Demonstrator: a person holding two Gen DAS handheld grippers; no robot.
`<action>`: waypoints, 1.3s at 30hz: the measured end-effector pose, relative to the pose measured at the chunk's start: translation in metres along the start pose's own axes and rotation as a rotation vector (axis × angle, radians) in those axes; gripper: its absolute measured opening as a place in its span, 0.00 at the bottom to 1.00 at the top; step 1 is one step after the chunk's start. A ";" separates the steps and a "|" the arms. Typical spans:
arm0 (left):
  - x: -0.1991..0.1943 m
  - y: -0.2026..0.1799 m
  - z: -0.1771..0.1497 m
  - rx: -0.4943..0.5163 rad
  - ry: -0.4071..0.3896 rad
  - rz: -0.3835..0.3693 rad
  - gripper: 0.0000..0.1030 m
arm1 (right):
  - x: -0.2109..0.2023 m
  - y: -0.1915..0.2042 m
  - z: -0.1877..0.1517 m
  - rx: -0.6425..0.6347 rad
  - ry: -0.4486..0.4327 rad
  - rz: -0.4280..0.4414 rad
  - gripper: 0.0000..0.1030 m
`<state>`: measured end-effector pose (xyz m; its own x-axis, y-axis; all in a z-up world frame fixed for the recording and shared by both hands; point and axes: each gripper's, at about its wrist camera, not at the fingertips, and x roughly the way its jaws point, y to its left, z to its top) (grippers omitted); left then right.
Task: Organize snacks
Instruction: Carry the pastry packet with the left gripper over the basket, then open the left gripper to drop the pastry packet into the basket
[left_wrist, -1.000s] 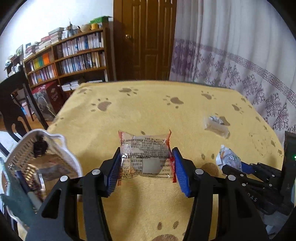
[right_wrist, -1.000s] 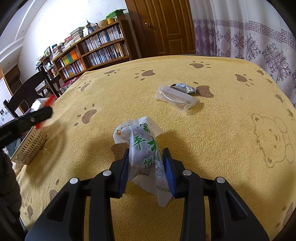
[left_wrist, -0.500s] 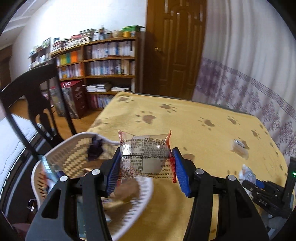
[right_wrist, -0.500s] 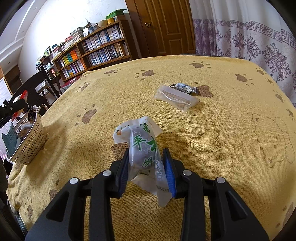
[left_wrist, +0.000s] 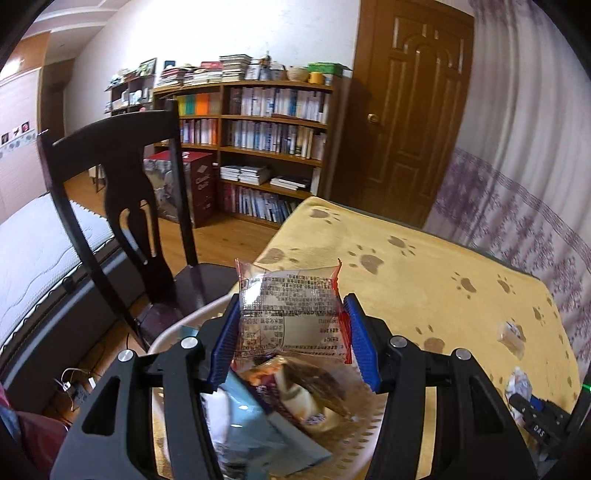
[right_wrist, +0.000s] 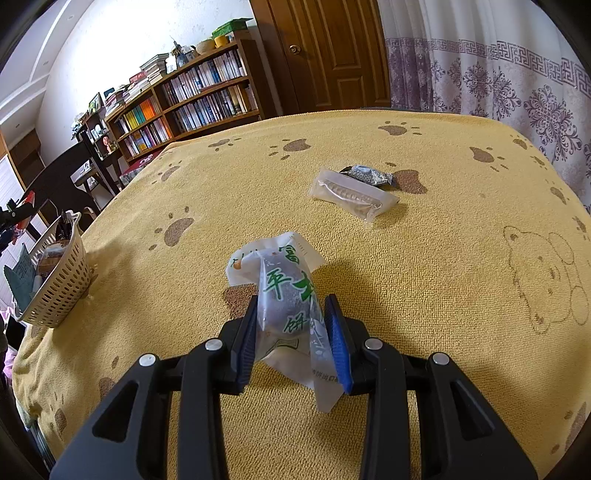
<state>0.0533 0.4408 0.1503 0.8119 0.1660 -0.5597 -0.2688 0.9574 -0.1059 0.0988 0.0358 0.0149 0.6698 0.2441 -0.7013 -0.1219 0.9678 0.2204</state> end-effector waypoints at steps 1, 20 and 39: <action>0.000 0.004 0.001 -0.013 -0.002 0.005 0.60 | 0.000 0.000 0.000 0.000 0.000 0.000 0.34; -0.006 0.003 0.000 -0.049 -0.032 0.010 0.86 | 0.000 -0.001 0.000 0.001 0.000 0.001 0.34; -0.031 0.015 0.005 -0.091 -0.079 -0.039 0.88 | 0.013 0.012 0.006 -0.002 0.035 -0.033 0.41</action>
<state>0.0263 0.4511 0.1705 0.8601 0.1507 -0.4874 -0.2793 0.9385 -0.2028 0.1108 0.0507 0.0124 0.6478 0.2138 -0.7312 -0.1015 0.9755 0.1952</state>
